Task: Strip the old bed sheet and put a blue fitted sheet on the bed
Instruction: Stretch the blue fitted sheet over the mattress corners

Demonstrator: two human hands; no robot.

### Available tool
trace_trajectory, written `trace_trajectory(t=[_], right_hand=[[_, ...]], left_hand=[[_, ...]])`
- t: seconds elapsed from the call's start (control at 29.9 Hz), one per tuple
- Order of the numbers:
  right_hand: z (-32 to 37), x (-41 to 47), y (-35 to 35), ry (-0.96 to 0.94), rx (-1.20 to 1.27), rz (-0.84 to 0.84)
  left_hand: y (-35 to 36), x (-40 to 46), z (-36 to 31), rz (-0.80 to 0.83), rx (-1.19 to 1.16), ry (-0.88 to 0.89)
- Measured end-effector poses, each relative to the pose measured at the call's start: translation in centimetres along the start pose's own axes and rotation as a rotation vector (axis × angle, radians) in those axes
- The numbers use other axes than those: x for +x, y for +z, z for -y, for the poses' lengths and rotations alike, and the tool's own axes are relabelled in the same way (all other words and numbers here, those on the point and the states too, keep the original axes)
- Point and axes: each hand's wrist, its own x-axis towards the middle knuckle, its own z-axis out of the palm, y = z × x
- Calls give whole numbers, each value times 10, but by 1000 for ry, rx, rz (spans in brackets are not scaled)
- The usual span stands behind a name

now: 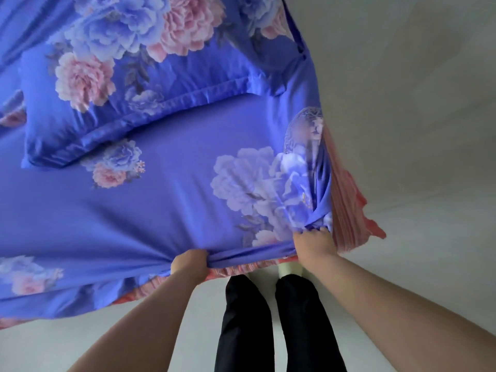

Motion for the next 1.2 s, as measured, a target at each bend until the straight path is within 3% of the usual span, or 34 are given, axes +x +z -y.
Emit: trace_trajectory(t=[0.1,0.2,0.27,0.3,0.37,0.4,0.47,0.57,0.73,0.8,0.84,0.9,0.94,1.0,1.04,1.1,1.17,1.2], right_hand=[[-6,-17,20,-9,90,-142],[-22,-22,27,-128,447,-761],[-40,-12,11,62,600,-965],[-51,-3,2,239,696,-955],[-68,14,-11,468,943,-701],[-74,23,-13,491,1030,-549],[-85,31,-15,469,1105,-419],[-103,34,-4,553,1385,-523],[-144,-3,60,1085,2339,-852],[-153,-23,91,1185,2514,-743],[-154,-30,103,1145,2559,-566],[-154,-42,121,868,2482,-115],[-154,-46,115,714,2411,2],[-161,-49,103,606,2326,78],[-164,-49,96,615,2358,-12],[-171,-49,96,772,2423,-521],[-175,-53,116,1192,2344,-1012],[-173,-51,134,1354,2293,-1053]], left_hand=[[6,-6,-18,119,132,63],[2,-9,-51,91,225,116],[-5,-9,-80,-94,163,224],[-8,-8,-96,-180,102,299],[-13,-7,-126,-276,-27,422],[-17,-7,-141,-290,-91,455],[-25,-7,-167,-260,-163,474],[-28,-9,-188,-143,-150,445],[-14,-18,-200,-209,-77,550],[-3,-23,-203,-200,60,616],[5,-27,-203,-155,125,635],[21,-35,-204,-11,176,636],[27,-38,-205,43,187,640],[34,-40,-206,96,172,635],[33,-39,-207,96,111,616],[28,-35,-215,77,-105,588],[23,-32,-226,82,-204,635],[22,-32,-230,114,-173,656]])
